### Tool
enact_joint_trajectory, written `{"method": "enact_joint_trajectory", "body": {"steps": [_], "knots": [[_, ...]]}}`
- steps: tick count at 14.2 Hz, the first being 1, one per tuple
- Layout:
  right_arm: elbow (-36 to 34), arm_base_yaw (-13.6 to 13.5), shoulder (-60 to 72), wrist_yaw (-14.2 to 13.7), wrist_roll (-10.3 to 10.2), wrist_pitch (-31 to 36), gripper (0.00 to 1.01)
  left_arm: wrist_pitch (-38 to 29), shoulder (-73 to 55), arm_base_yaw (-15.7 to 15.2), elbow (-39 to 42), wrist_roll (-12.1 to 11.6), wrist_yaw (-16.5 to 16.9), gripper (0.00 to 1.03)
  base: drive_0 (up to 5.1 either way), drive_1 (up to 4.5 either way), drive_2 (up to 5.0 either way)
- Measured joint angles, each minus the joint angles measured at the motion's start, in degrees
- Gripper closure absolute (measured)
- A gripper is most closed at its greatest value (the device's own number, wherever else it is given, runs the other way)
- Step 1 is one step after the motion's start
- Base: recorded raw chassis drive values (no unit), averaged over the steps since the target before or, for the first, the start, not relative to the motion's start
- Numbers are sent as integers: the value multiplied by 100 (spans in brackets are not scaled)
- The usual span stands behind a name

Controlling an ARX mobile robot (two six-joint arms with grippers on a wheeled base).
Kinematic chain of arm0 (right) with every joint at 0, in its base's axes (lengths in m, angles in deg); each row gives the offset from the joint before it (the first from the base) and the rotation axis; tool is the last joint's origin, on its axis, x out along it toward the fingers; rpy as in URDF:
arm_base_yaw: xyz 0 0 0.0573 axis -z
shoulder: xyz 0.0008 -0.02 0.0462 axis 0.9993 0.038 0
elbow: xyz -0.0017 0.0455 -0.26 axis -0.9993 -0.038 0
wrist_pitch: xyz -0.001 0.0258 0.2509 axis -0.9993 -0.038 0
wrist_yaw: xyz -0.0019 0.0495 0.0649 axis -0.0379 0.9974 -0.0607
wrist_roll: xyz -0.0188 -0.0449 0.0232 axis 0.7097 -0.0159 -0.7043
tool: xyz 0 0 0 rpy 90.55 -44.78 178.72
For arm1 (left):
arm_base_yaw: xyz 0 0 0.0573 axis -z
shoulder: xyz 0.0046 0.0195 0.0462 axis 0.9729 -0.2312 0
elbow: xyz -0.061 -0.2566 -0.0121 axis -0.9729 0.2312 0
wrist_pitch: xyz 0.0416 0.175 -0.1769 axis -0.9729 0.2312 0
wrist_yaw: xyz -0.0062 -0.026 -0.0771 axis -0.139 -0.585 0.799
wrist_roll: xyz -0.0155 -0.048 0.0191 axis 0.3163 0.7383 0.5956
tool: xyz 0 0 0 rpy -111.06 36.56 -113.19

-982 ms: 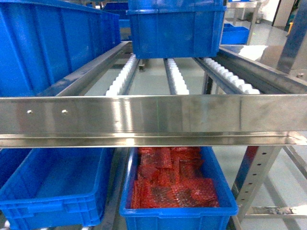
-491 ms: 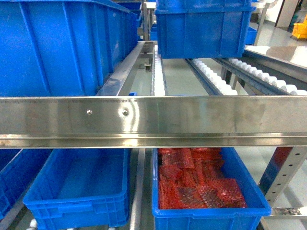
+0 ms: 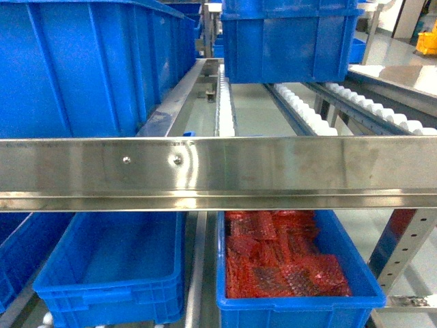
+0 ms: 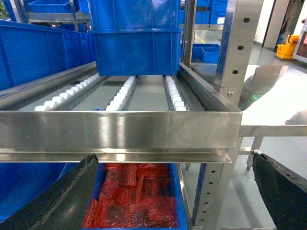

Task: Pick blue part to blue bin on bottom shelf

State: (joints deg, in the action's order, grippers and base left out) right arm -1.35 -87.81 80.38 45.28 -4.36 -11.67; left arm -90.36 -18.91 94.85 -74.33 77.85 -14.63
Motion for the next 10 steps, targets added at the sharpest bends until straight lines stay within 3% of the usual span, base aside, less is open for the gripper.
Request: {"method": "enact_joint_trajectory", "body": {"steps": [10], "knots": [[0, 0, 0, 0, 0, 0, 3, 0, 0, 0, 0, 0, 0, 59, -499, 246, 246]]}}
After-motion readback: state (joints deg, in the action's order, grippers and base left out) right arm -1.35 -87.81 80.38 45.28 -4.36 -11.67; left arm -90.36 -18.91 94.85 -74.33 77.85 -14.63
